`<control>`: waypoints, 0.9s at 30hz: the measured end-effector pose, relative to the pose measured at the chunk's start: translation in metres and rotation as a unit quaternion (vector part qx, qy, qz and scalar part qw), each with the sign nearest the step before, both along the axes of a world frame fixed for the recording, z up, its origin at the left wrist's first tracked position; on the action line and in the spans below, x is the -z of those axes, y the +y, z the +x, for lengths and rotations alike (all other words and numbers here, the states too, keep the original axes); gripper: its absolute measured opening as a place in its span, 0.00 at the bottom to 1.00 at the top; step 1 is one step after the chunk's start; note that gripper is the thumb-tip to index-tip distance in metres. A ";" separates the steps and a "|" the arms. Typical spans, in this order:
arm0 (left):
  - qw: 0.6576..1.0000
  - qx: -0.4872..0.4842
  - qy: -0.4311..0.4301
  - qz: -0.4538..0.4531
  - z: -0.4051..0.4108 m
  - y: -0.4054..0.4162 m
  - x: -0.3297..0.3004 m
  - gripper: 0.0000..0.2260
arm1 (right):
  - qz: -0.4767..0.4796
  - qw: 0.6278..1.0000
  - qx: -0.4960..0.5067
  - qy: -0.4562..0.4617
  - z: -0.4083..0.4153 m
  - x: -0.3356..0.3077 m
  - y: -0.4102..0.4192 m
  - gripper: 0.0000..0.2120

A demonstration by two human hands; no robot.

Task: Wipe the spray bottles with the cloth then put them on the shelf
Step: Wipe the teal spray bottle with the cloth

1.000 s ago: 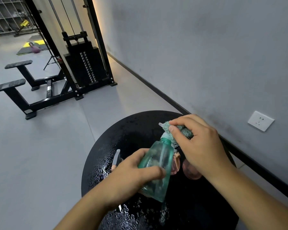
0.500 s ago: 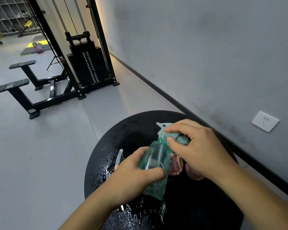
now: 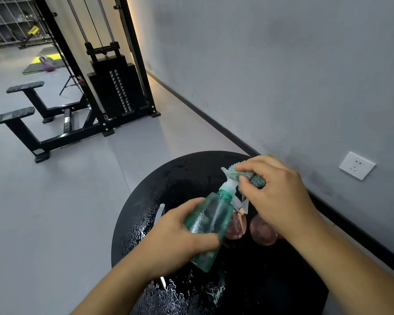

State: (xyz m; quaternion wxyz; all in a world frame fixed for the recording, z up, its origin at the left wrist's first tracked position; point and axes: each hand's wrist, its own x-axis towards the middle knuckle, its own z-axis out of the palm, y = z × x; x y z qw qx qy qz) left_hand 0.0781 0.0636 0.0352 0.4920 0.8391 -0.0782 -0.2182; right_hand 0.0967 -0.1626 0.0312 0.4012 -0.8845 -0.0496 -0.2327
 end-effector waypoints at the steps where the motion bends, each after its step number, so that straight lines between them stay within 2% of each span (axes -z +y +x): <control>1: 1.000 0.000 -0.007 0.008 0.000 -0.001 -0.001 0.23 | 0.002 1.000 -0.003 -0.003 0.000 0.000 0.001 0.11; 5: 0.999 -0.001 -0.024 0.025 -0.001 -0.003 -0.005 0.23 | -0.036 0.998 -0.039 -0.020 -0.002 0.004 0.009 0.11; 12: 0.999 0.000 -0.037 0.038 -0.001 -0.006 -0.011 0.27 | 0.006 1.000 0.008 0.019 0.001 0.001 -0.002 0.10; 16: 0.999 -0.004 -0.039 0.023 -0.005 -0.009 -0.014 0.26 | -0.006 1.000 -0.023 -0.004 -0.003 0.000 0.004 0.10; 20: 0.998 -0.039 -0.041 -0.003 -0.004 -0.006 -0.018 0.27 | -0.010 1.000 0.007 0.009 0.000 0.002 -0.004 0.11; 27: 0.999 -0.010 -0.034 0.005 -0.004 -0.006 -0.016 0.23 | -0.075 0.995 -0.037 -0.056 0.000 0.010 0.004 0.14</control>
